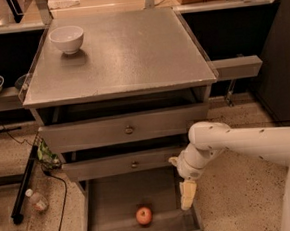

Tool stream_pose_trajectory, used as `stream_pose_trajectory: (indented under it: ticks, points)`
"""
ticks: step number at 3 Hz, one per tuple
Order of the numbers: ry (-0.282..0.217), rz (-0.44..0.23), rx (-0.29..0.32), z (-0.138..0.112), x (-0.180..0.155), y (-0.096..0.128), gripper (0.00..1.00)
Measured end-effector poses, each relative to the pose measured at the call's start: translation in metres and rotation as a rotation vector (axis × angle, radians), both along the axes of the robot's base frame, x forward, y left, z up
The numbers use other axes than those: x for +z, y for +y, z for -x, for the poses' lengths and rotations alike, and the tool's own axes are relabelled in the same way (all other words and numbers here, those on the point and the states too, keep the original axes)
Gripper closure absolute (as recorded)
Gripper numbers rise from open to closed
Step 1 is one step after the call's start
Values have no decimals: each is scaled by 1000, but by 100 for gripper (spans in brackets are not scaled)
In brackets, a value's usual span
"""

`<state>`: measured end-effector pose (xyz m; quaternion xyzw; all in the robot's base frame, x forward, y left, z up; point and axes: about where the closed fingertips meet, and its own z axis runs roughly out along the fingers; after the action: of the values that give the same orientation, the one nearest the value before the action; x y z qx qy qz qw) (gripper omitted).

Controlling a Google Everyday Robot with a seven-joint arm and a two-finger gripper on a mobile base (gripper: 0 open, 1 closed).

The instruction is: Pick apple from bottom drawer and place on counter

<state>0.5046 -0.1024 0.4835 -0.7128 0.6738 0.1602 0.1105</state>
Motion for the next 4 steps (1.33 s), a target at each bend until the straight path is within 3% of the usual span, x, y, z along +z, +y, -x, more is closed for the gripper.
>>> stream_pose_trajectory:
  ticks: [3,4]
  points:
    - [19,-4,-15,6,-17,8,0]
    - [70,-19,-11,5,-50,27,0]
